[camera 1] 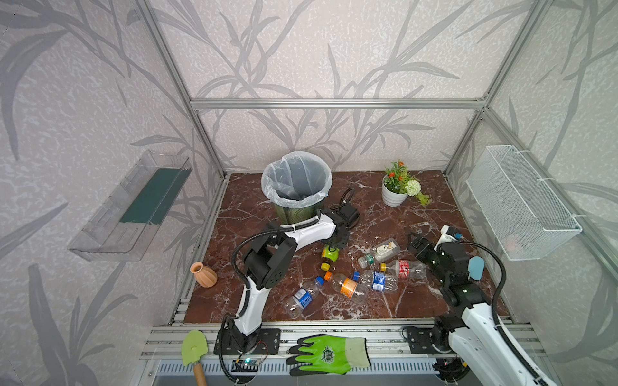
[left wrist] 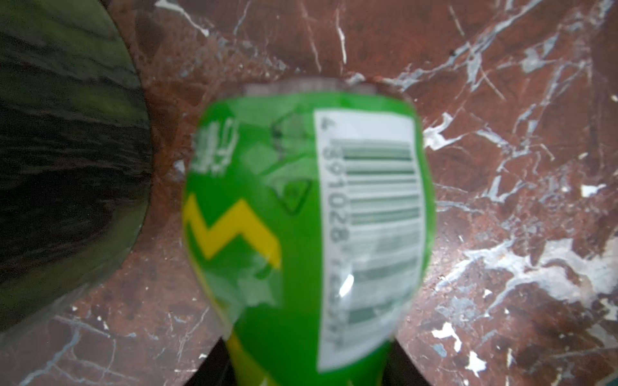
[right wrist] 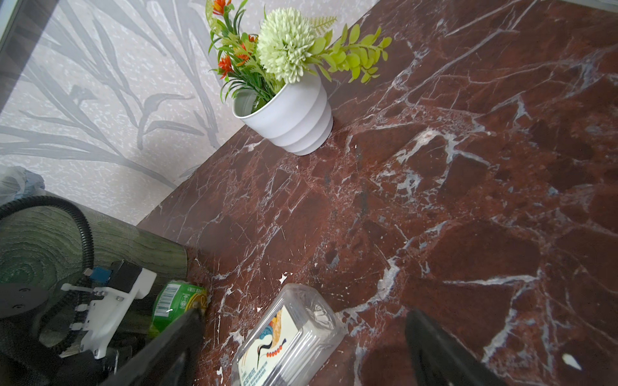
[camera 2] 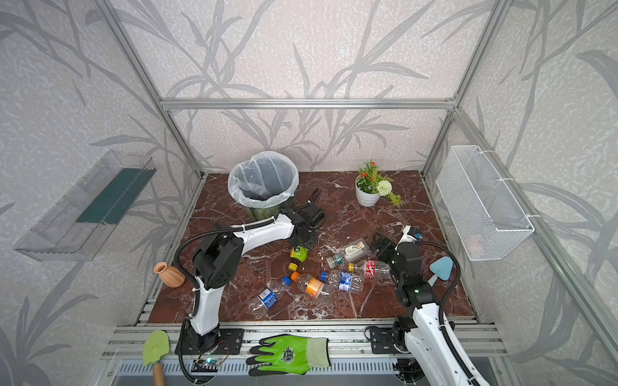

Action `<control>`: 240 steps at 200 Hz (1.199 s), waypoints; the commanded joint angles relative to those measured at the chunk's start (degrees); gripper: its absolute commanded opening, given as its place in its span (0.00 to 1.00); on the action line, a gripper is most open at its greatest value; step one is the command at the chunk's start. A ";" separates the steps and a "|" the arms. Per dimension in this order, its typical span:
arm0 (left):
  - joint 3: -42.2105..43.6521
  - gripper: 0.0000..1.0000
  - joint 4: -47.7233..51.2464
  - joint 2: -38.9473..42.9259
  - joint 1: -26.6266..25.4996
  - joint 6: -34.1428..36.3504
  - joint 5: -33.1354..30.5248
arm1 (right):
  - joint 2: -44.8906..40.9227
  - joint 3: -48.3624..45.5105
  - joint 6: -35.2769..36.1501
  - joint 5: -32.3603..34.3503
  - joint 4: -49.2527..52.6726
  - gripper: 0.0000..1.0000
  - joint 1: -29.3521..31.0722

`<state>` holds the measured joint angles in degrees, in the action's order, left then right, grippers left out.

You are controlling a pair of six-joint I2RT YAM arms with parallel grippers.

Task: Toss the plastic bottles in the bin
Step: 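Lift the green bottle with left gripper and carry it over the bin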

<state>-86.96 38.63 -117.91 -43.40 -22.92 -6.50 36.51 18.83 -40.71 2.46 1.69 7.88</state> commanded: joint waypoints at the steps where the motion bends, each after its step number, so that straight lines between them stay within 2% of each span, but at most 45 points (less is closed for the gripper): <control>1: 0.14 0.41 -0.89 2.86 -0.11 0.62 0.67 | -0.90 -0.63 -0.39 0.09 0.24 0.94 -0.32; 49: 1.98 0.40 -5.21 14.23 -1.82 1.93 -2.76 | -0.86 -0.62 -0.77 -1.44 -0.52 0.93 -0.39; 78: 3.94 0.40 -10.37 25.24 -3.15 4.49 -4.78 | -0.14 -0.63 -1.72 -2.36 -1.12 0.93 -0.41; 98: 6.25 0.41 -15.13 33.41 -3.69 9.02 -3.04 | 0.45 -0.64 -2.41 -3.06 -2.07 0.93 -0.41; 121: 9.20 0.41 -20.43 43.37 -4.37 12.89 -6.68 | 1.41 -0.22 -2.80 -4.07 -3.48 0.92 -0.41; 151: 13.33 0.41 -32.68 57.70 -5.13 25.04 -11.40 | 3.08 0.72 -2.66 -5.56 -4.41 0.91 -0.41; 179: 15.36 0.38 -42.89 66.58 -5.82 38.15 -12.71 | 4.59 1.55 -2.95 -6.58 -5.41 0.89 -0.39; 197: 16.87 0.38 -48.73 68.85 -5.82 43.95 -12.15 | 5.40 2.21 -3.15 -7.36 -5.83 0.88 -0.40; 214: 15.31 0.39 -49.07 67.62 -5.59 46.46 -12.27 | 5.93 3.25 -2.98 -7.81 -5.21 0.87 -0.41; 226: 14.12 0.39 -48.78 65.36 -4.68 46.37 -13.53 | 6.03 3.82 -2.89 -7.98 -4.78 0.86 -0.41; 240: 14.17 0.39 -49.00 62.50 -1.38 42.25 -14.40 | 5.79 4.18 -2.96 -8.21 -4.43 0.86 -0.41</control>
<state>-72.97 -8.73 -49.30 -48.23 17.63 -18.81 42.61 20.56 -43.55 -4.64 -2.13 7.75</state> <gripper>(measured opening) 0.434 0.862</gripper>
